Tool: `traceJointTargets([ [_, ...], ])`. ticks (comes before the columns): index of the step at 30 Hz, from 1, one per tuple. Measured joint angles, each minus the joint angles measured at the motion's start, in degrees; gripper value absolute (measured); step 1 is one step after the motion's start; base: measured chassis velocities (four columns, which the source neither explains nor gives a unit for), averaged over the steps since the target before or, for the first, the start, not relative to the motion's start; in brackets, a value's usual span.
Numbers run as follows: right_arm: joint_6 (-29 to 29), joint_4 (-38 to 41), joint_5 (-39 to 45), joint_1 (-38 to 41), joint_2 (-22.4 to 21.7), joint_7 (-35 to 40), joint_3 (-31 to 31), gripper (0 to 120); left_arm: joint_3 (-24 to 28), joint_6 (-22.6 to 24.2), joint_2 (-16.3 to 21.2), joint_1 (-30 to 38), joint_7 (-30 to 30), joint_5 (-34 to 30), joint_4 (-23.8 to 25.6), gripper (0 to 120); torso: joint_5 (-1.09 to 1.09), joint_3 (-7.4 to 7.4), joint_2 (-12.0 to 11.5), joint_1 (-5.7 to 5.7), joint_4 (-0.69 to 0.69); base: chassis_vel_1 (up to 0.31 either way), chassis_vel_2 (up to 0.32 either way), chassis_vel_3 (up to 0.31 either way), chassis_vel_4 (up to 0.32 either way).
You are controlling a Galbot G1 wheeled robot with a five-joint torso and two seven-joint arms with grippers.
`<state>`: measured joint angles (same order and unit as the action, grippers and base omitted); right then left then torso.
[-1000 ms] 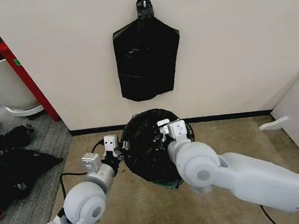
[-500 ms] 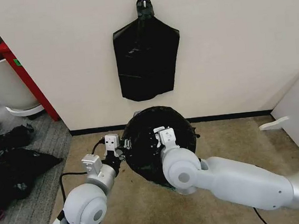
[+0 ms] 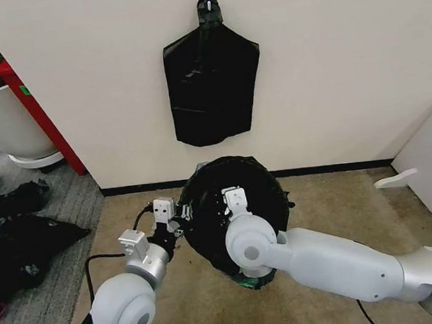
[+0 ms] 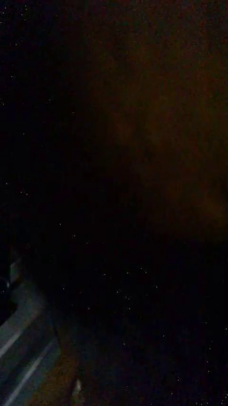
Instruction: Place the garbage bag over the trash bin.
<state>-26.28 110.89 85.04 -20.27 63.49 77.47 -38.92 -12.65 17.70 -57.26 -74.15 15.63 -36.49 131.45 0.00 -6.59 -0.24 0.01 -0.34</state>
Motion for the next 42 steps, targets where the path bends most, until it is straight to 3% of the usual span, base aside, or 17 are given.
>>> traceJointTargets([
  [15, 1.0, -1.2, 0.4, -1.2, -0.1, 0.2, 0.9, 0, -0.4, -0.8, -0.5, -1.5, -0.6, 1.3, 1.7, 0, 0.0, 0.0, 0.0, 0.0, 0.0, 0.0, 0.0, 0.0, 0.0],
  [42, 1.0, -1.4, 1.0, -2.9, -0.7, -1.1, 3.0, 0, -1.4, -0.4, -0.1, -1.6, -0.1, -2.5, 3.8, 0, 0.0, 0.0, 0.0, 0.0, 0.0, 0.0, 0.0, 0.0, 0.0],
])
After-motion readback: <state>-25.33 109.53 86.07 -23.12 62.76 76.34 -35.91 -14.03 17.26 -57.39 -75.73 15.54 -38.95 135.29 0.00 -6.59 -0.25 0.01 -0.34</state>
